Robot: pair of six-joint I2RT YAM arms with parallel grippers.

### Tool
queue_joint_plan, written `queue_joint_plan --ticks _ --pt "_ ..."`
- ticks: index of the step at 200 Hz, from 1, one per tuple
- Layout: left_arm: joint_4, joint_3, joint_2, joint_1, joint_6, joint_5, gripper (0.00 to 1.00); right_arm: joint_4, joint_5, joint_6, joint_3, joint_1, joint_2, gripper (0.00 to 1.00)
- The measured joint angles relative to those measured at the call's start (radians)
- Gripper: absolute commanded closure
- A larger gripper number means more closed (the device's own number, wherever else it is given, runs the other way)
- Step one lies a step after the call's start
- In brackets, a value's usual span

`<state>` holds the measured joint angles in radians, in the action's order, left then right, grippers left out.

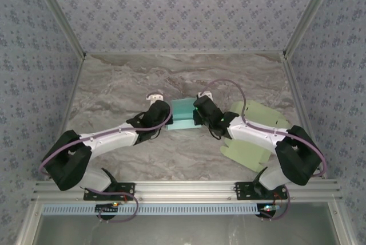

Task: Fold the paper box

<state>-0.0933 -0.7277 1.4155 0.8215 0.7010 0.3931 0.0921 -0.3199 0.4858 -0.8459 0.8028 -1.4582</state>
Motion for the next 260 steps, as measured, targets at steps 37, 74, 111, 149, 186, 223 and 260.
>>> queue_joint_plan --ticks 37,74,111,149,186,223,260 --pt "-0.062 0.044 -0.005 0.039 -0.019 0.073 0.99 -0.057 -0.036 0.019 0.082 0.055 0.06 0.74" --pt "-0.129 0.092 -0.018 0.056 -0.072 0.121 1.0 -0.068 -0.051 0.042 0.142 0.072 0.164 0.54" --pt "-0.227 0.121 0.01 0.064 -0.161 0.159 1.0 -0.145 -0.005 -0.034 0.245 0.071 0.259 0.49" --pt "-0.287 0.144 0.019 0.064 -0.253 0.195 1.0 -0.273 0.048 -0.338 0.41 0.09 0.374 0.39" --pt "-0.35 0.165 0.031 0.064 -0.33 0.204 1.0 -0.285 0.194 -0.717 0.417 0.023 0.471 0.26" --pt "-0.496 0.218 0.058 0.064 -0.411 0.206 0.99 -0.294 0.381 -1.028 0.416 -0.041 0.475 0.0" --pt "-0.706 0.285 0.122 0.065 -0.491 0.192 0.87 -0.267 0.525 -1.16 0.335 -0.084 0.459 0.0"
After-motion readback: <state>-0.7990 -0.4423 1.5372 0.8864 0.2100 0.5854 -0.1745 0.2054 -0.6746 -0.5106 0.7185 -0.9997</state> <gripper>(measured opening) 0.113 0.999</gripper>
